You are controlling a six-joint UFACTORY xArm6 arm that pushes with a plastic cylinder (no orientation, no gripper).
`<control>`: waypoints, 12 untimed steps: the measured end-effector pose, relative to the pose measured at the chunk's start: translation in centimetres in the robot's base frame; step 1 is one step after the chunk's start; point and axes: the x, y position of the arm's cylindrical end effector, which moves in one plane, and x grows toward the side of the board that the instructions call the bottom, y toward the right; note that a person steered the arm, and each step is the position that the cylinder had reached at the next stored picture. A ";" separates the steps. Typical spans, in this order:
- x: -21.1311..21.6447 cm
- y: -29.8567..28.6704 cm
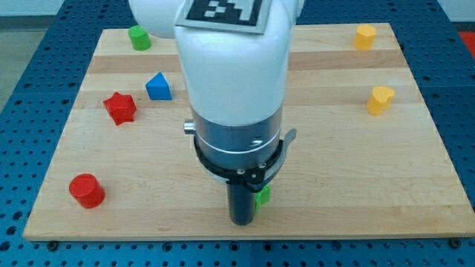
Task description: Push the blue triangle up a bit
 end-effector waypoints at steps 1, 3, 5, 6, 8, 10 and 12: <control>0.1 0.0; 1.6 -5.4; -3.3 -12.4; -6.7 -13.0; -12.9 -13.0; -17.7 -13.0; -21.0 -13.4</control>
